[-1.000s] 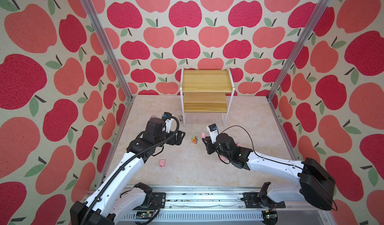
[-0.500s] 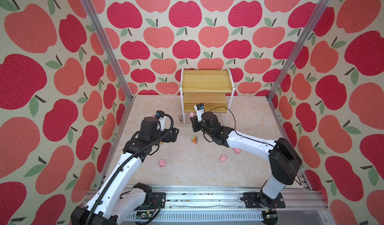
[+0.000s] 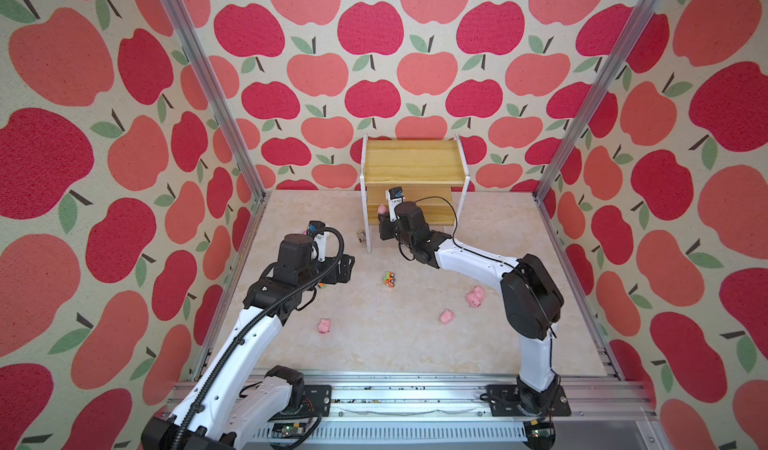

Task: Place and organize the plastic toys onto the shelf
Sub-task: 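Carry the pink pig with the right gripper onto the lower shelf, then open the right gripper to release the pig on the lower shelf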

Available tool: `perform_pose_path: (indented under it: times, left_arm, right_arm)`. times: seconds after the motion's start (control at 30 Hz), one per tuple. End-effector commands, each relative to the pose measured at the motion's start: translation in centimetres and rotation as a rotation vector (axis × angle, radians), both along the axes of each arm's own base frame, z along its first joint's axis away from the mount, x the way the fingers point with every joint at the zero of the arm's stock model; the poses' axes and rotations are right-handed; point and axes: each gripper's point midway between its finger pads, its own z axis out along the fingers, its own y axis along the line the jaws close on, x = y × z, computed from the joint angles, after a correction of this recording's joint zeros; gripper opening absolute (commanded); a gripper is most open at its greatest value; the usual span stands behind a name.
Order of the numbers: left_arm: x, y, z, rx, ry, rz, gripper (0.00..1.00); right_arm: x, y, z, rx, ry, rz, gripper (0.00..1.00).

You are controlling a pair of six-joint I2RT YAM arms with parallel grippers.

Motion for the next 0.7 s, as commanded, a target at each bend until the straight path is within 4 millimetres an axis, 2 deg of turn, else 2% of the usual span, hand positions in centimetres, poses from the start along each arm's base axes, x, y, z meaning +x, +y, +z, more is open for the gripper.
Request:
perform_pose_path:
  times: [0.0, 0.27, 0.5, 0.67]
  left_arm:
    - [-0.2, 0.3, 0.2, 0.012, -0.003, 0.002, 0.99]
    - [-0.2, 0.4, 0.2, 0.01, -0.004, 0.005, 0.99]
    - [-0.3, 0.4, 0.1, 0.012, -0.003, 0.005, 0.99]
    - [-0.3, 0.5, 0.1, 0.014, -0.004, 0.007, 0.99]
  right_arm:
    - [0.8, 1.0, 0.5, 0.005, -0.017, 0.023, 0.22]
    - [2.0, 2.1, -0.4, 0.01, -0.006, 0.034, 0.23]
    - [2.4, 2.2, -1.0, 0.005, 0.013, 0.037, 0.24]
    - [2.3, 2.1, -0.7, 0.003, 0.006, 0.04, 0.3]
